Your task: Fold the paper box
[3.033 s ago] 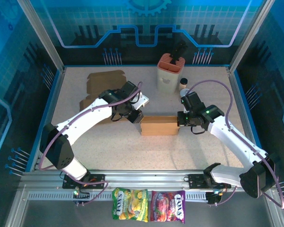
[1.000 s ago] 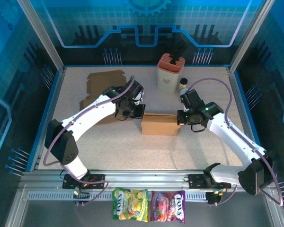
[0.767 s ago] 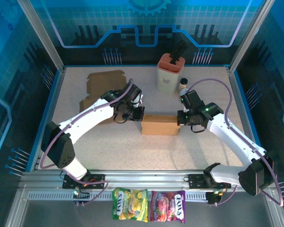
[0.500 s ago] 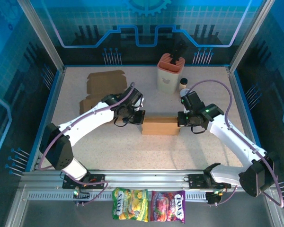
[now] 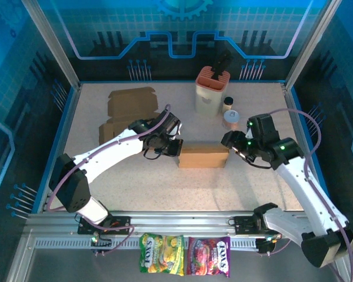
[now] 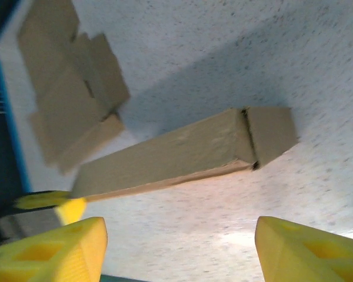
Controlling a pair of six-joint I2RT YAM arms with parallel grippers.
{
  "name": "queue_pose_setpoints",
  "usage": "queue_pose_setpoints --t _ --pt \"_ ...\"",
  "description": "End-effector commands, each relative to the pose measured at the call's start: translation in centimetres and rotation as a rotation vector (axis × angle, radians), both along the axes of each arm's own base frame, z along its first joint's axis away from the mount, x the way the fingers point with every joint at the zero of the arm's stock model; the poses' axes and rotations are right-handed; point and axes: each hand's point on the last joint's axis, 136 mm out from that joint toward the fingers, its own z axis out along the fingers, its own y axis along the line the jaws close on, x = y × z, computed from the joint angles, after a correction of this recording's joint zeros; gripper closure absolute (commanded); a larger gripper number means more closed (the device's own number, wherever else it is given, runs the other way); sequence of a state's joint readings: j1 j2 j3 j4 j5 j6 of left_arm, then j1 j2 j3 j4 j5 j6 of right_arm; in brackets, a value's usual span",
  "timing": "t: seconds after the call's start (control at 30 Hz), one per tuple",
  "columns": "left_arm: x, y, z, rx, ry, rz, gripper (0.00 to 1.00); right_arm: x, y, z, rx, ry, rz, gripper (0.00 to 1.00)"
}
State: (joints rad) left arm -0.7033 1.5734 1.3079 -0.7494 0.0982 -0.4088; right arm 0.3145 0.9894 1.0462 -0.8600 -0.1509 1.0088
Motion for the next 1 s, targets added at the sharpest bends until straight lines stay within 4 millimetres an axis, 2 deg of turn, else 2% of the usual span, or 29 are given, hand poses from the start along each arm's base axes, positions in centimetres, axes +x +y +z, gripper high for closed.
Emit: queue_pose_setpoints --t 0.0,0.17,0.43,0.63,0.97 --pt "-0.5 0.5 -0.3 0.032 -0.003 -0.023 1.0 0.1 1.2 0.0 0.26 0.133 -0.177 0.31" --pt "-0.7 0.4 -0.4 0.035 0.001 -0.025 1.0 1.2 0.6 -0.3 0.386 0.172 -0.288 0.3" --pt "-0.6 0.3 -0.2 0.032 -0.001 -0.026 1.0 1.0 -1.0 -3.6 0.411 0.253 -0.368 0.3" --pt "-0.6 0.2 -0.2 0.035 0.002 -0.027 1.0 1.4 -0.8 -5.0 0.418 0.268 -0.354 0.35" --pt "-0.8 0.3 -0.2 0.036 0.003 -0.022 1.0 0.7 -1.3 -7.9 0.397 0.307 -0.358 0.46"
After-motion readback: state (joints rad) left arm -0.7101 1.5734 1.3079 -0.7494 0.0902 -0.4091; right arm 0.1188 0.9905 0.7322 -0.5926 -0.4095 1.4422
